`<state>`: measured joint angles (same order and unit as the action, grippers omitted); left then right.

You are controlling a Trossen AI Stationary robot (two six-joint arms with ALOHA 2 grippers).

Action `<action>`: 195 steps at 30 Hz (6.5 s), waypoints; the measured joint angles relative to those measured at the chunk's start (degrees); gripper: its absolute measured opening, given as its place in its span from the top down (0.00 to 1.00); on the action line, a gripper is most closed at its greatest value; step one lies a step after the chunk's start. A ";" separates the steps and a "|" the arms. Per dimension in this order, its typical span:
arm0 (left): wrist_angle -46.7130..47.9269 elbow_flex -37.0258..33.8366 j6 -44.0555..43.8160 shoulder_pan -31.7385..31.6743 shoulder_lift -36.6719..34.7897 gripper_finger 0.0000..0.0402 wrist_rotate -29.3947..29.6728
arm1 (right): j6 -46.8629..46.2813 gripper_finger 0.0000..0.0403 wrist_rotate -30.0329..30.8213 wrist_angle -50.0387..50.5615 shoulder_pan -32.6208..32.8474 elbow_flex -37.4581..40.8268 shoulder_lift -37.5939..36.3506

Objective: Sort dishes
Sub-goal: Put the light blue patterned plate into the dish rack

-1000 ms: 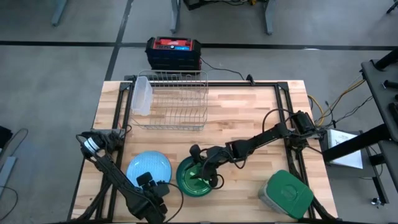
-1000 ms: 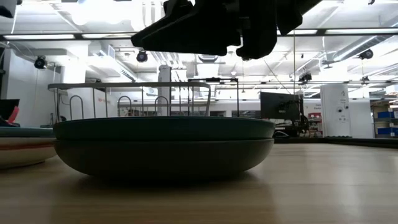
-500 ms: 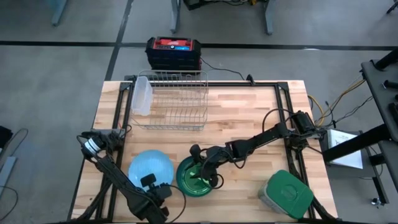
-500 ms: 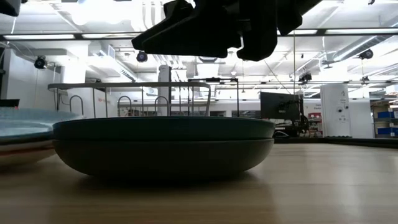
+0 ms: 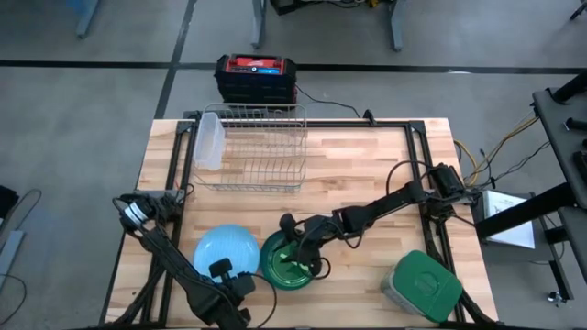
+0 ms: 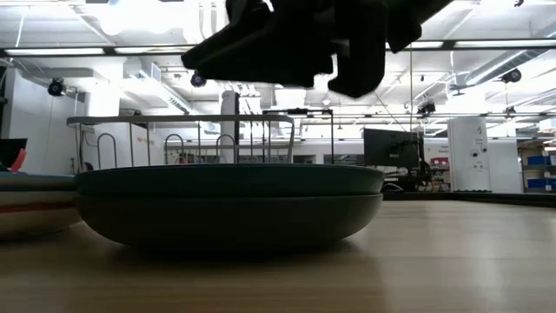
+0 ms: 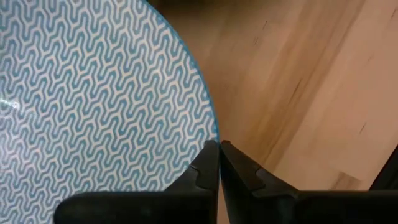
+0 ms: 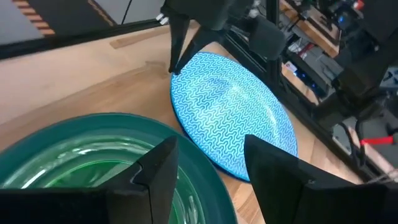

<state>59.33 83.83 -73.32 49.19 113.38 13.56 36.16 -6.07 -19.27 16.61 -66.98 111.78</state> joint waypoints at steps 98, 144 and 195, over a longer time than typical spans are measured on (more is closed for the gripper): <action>1.52 3.45 -13.27 1.90 -2.12 0.59 7.96 | -9.21 0.44 -20.85 28.17 -16.51 -6.82 -1.91; 27.66 17.54 -13.18 2.11 5.62 0.60 6.43 | -9.52 0.43 -20.93 27.27 -16.47 -5.53 -1.91; 9.11 21.83 -18.01 1.97 6.20 0.59 9.40 | -10.58 0.42 -20.89 27.19 -16.01 -4.57 -1.85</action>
<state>68.43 105.67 -91.33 51.16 119.57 22.96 25.58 -26.96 7.93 0.60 -71.55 109.93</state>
